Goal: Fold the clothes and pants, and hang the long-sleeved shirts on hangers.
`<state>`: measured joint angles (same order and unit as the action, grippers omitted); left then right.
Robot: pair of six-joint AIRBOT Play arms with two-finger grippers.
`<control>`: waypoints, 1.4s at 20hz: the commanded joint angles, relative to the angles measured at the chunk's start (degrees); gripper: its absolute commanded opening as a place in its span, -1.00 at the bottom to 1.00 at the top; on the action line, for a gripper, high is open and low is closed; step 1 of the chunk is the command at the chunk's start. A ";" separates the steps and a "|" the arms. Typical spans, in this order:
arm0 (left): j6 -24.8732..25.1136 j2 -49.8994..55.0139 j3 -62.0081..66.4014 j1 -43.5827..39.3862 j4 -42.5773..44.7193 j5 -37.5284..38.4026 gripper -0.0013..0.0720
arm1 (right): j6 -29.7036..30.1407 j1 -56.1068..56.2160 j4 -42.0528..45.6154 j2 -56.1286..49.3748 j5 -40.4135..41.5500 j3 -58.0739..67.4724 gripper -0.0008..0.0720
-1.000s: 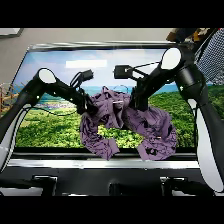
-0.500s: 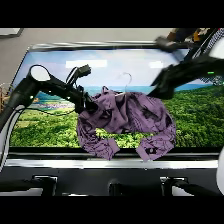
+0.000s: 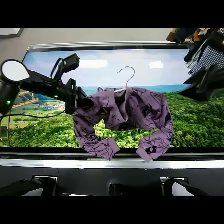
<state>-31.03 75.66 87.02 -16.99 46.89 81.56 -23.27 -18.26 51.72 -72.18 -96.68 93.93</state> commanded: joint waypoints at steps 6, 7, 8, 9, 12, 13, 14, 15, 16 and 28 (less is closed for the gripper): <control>-0.04 -1.38 0.04 0.00 0.02 0.09 -0.88 | 13.46 -0.70 -11.10 -0.26 8.00 -15.39 0.47; -0.02 -1.38 0.04 0.00 0.02 0.09 -0.88 | 14.16 -0.68 -11.82 -0.48 8.87 -15.50 0.47; -0.02 -1.38 0.04 0.00 0.02 0.09 -0.88 | 14.78 -0.28 -11.82 -0.81 9.64 -15.50 0.48; -0.02 -1.38 0.04 0.00 0.00 0.09 -0.88 | 15.21 0.81 -11.85 -1.25 10.14 -15.50 0.49; -0.04 -1.38 0.04 0.00 0.00 0.13 -0.88 | 16.65 6.10 -10.25 -3.30 13.79 -15.50 0.50; -0.02 -1.38 0.04 0.00 0.00 0.11 -0.88 | 16.63 7.82 -8.90 -3.93 16.33 -15.50 0.50; -0.02 -1.38 0.04 -0.02 0.00 0.11 -0.88 | 16.63 8.98 -8.61 -4.39 18.01 -15.50 0.50; -0.02 -1.38 0.04 0.00 0.00 0.11 -0.88 | 16.63 9.97 -8.63 -4.68 19.23 -15.50 0.49; -0.04 -1.38 0.04 0.00 0.00 0.11 -0.88 | 16.68 10.71 -8.48 -4.90 19.52 -15.50 0.44; -13.79 -0.87 0.02 0.81 0.09 -17.11 0.61 | 4.09 10.60 -3.41 4.11 15.98 -15.50 -0.86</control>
<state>-37.36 74.63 87.05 -16.69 46.57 74.30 -11.18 -7.68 45.84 -71.44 -83.46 78.41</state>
